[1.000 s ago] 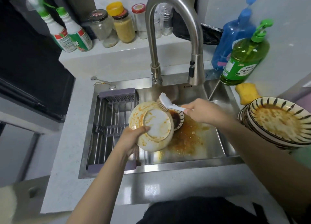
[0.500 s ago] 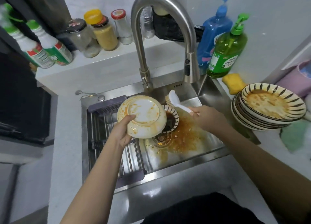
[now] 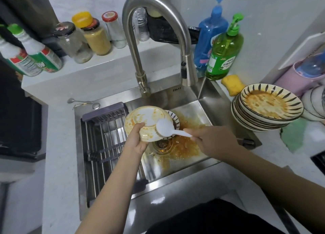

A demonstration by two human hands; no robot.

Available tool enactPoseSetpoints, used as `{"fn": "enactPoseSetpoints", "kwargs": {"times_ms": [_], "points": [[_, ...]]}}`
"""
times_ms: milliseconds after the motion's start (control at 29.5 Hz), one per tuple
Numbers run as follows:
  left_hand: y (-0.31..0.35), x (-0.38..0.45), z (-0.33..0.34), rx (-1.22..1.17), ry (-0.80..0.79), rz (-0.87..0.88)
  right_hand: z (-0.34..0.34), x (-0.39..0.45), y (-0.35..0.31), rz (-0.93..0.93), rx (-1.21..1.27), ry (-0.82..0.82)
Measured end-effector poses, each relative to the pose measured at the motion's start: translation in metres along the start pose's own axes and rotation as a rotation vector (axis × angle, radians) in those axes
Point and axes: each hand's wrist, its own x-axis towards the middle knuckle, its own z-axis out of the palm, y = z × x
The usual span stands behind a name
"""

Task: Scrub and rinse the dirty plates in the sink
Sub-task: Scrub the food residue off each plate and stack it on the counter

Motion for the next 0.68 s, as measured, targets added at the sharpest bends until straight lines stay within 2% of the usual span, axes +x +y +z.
{"fn": "enactPoseSetpoints", "kwargs": {"times_ms": [136,272,407,543,679], "points": [[-0.008,-0.002,0.011,-0.070,0.017,0.000,-0.003,0.006,0.000,0.145,-0.114,0.081],[-0.010,0.002,0.016,-0.064,0.082,0.005,0.003,-0.005,-0.021,0.050,-0.150,0.036],[-0.021,0.002,0.025,-0.111,0.085,0.015,-0.008,-0.002,-0.013,0.180,-0.177,0.063],[-0.023,0.002,0.032,-0.092,0.131,0.019,-0.003,-0.014,-0.033,0.042,-0.166,0.037],[-0.023,0.000,0.033,-0.168,0.113,0.006,-0.014,-0.002,-0.011,0.197,-0.185,0.054]]}}
